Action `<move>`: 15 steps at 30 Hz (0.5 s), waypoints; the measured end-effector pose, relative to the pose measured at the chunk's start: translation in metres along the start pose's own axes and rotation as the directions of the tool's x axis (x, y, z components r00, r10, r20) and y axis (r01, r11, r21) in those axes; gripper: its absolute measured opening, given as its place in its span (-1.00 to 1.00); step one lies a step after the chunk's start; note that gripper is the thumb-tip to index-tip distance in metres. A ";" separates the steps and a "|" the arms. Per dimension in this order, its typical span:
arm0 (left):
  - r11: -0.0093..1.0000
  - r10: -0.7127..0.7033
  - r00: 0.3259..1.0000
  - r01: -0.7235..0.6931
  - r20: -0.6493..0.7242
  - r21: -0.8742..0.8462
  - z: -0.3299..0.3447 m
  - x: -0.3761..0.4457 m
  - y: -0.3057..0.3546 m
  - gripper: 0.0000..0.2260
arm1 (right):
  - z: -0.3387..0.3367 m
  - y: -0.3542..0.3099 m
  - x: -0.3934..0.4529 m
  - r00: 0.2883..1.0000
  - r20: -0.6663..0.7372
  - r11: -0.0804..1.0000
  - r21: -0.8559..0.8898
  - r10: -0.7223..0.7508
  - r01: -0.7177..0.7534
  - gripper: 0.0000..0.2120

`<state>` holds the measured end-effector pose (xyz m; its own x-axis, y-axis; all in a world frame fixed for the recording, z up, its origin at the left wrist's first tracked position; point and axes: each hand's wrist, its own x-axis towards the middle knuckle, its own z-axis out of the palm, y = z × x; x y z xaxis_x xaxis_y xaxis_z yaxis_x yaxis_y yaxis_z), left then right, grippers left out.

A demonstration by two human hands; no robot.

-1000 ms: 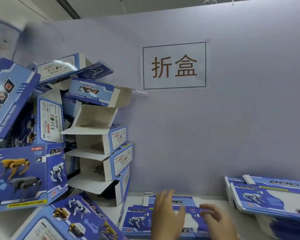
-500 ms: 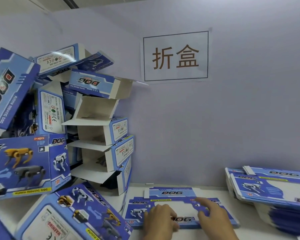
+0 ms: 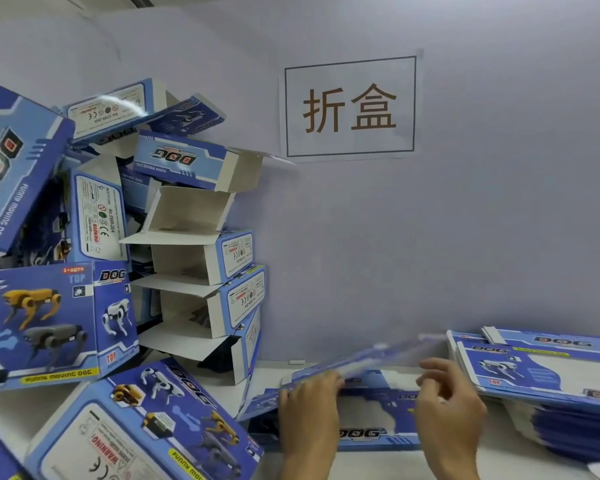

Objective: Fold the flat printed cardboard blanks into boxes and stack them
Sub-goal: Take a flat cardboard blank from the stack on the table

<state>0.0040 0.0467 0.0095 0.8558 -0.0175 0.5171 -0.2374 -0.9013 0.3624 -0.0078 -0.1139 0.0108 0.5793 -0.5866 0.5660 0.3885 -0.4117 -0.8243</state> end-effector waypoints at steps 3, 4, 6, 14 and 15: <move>0.998 0.044 0.966 -0.051 -0.256 -0.021 -0.007 0.001 0.000 -0.80 | 0.008 -0.008 0.000 0.931 0.270 0.941 0.164 0.245 -0.295 -0.82; 0.997 0.051 0.961 -0.063 -0.271 -0.036 -0.010 0.001 0.002 -0.75 | 0.012 -0.014 -0.001 0.838 0.442 0.876 0.200 0.319 -0.439 -0.83; 0.990 0.102 0.966 -0.122 -0.237 -0.072 -0.013 0.000 0.010 -0.56 | 0.021 -0.026 -0.005 0.608 0.709 0.725 0.200 0.357 -0.659 -0.81; 0.856 0.279 0.960 -0.242 0.015 -0.458 -0.006 -0.005 0.031 -0.78 | 0.023 -0.023 0.008 0.747 0.510 0.732 0.292 0.426 -0.616 -0.79; 0.822 0.265 0.964 -0.215 0.019 -0.527 -0.007 -0.004 0.030 -0.78 | 0.020 -0.022 0.013 0.765 0.494 0.749 0.291 0.414 -0.594 -0.81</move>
<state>-0.0096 0.0226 0.0240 0.7710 -0.2634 0.5798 -0.6216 -0.5091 0.5953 0.0055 -0.0985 0.0356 0.9577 -0.2748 0.0859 0.1557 0.2433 -0.9574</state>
